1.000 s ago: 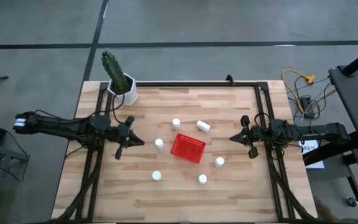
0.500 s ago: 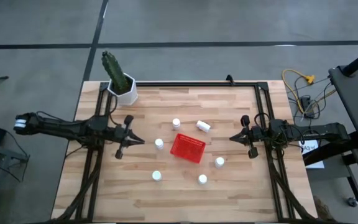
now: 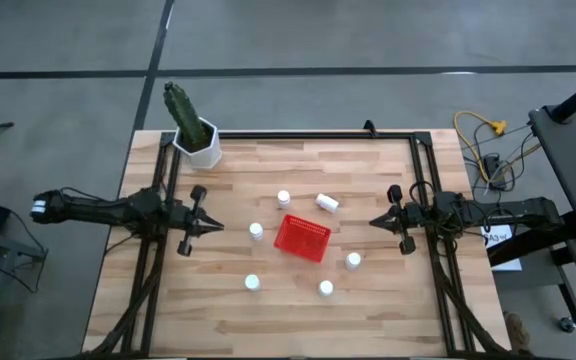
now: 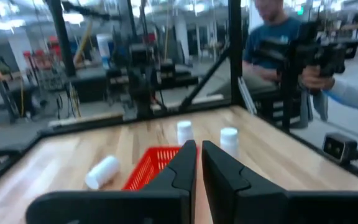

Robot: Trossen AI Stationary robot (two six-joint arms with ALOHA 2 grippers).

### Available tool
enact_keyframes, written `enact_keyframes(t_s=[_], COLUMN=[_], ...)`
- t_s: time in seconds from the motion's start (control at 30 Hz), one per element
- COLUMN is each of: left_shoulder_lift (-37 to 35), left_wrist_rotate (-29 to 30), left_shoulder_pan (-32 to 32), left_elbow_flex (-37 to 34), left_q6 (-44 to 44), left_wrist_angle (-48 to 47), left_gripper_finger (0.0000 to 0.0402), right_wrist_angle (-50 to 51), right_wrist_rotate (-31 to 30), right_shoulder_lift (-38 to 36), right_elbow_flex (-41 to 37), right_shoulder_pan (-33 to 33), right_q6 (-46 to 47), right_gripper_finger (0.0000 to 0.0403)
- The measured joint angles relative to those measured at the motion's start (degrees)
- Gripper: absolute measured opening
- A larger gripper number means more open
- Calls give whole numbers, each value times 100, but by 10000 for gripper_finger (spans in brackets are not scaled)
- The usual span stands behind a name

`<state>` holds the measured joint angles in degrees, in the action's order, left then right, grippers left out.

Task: Pick and place pill bottles into a basket
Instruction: Put the white pill bottle into the red bin

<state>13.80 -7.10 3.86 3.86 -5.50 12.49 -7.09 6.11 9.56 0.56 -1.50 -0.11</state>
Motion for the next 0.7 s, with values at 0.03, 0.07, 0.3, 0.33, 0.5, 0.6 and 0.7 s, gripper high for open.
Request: enact_keyframes(t_s=[0.03, 0.07, 0.3, 0.33, 0.5, 0.6, 0.7], left_shoulder_lift=[-111, -220, -763, -798, -828, -786, -746], left_wrist_rotate=[3, 6, 12, 12, 12, 12, 12], left_shoulder_pan=[0, 0, 0, 0, 0, 0, 0], left_elbow_flex=[-52, -90, -206, -206, -206, -206, -206], left_q6=[0, 2, 19, 22, 26, 28, 33], left_wrist_angle=[-2, -4, -168, -189, -249, -246, -256], left_gripper_finger=[10, 10, 10, 10, 10, 10, 10], right_wrist_angle=[-28, -75, -218, -218, -223, -223, -249], right_wrist_rotate=[0, 6, 7, 7, 9, 37, 39], right_shoulder_lift=[4, 4, 2, 2, 2, 2, 2], right_elbow_flex=[0, -2, -2, -2, -2, -2, -2], right_shoulder_pan=[0, 0, 2, 4, 4, 4, 1], right_q6=[-13, -29, 28, 54, 380, 445, 437], right_gripper_finger=[9, 9, 9, 9, 9, 8, 9])
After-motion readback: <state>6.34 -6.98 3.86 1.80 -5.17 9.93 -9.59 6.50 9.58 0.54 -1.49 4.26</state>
